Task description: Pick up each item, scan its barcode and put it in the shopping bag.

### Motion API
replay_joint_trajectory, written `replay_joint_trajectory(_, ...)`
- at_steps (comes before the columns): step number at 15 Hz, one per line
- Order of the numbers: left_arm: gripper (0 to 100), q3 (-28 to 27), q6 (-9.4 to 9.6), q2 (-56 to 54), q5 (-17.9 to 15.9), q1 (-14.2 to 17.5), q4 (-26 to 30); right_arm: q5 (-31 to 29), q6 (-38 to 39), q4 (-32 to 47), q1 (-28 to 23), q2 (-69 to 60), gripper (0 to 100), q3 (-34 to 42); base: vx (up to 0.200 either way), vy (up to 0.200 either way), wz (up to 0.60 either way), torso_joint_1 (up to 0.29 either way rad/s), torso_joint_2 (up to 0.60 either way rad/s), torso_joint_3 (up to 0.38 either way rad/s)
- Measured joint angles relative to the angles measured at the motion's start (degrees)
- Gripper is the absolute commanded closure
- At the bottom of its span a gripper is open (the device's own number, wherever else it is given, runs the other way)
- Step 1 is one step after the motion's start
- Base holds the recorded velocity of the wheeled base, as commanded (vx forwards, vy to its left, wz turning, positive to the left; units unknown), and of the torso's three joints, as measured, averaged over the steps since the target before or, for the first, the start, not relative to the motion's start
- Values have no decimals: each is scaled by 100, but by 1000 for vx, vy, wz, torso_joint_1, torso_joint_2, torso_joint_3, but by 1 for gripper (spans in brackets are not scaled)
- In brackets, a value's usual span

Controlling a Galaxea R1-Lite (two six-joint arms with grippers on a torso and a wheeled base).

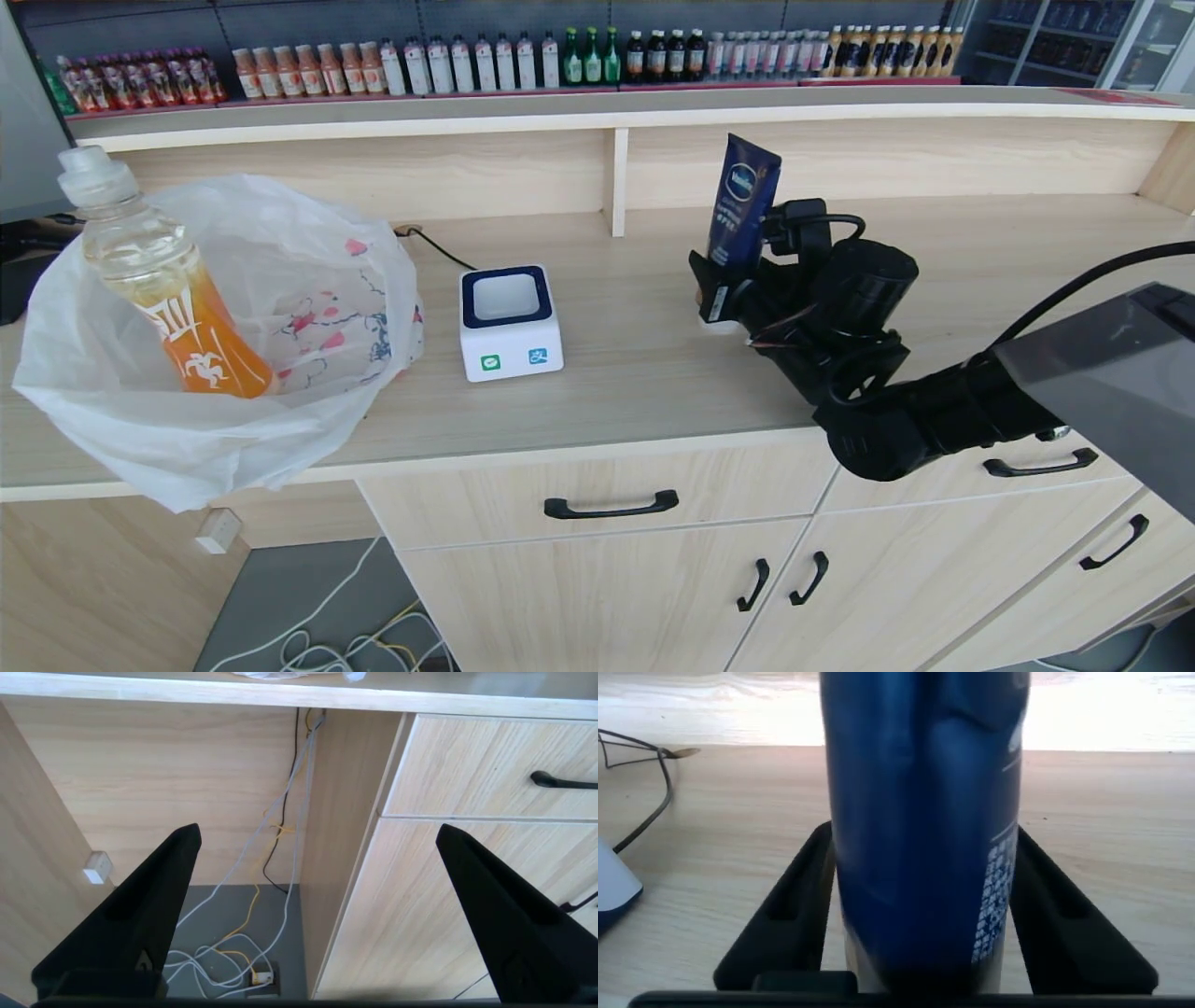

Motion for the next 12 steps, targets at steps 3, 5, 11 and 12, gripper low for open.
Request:
replay_joint_trajectory(3, 0, 0, -2, 0, 0, 2, 0, 4, 17, 0, 9, -4, 100, 9, 0, 0, 0, 0, 0, 0)
replay_joint_trajectory(5, 0, 0, -2, 0, 0, 5, 0, 41, 27, 10, -26, -9, 100, 0, 0, 0, 0, 0, 0, 0)
replay_joint_trajectory(11, 0, 0, -2, 0, 0, 5, 0, 57, 27, 24, -52, -151, 100, 27, 0, 0, 0, 0, 0, 0)
replay_joint_trajectory(12, 0, 0, -2, 0, 0, 5, 0, 55, 28, 18, -52, -193, 100, 33, 0, 0, 0, 0, 0, 0)
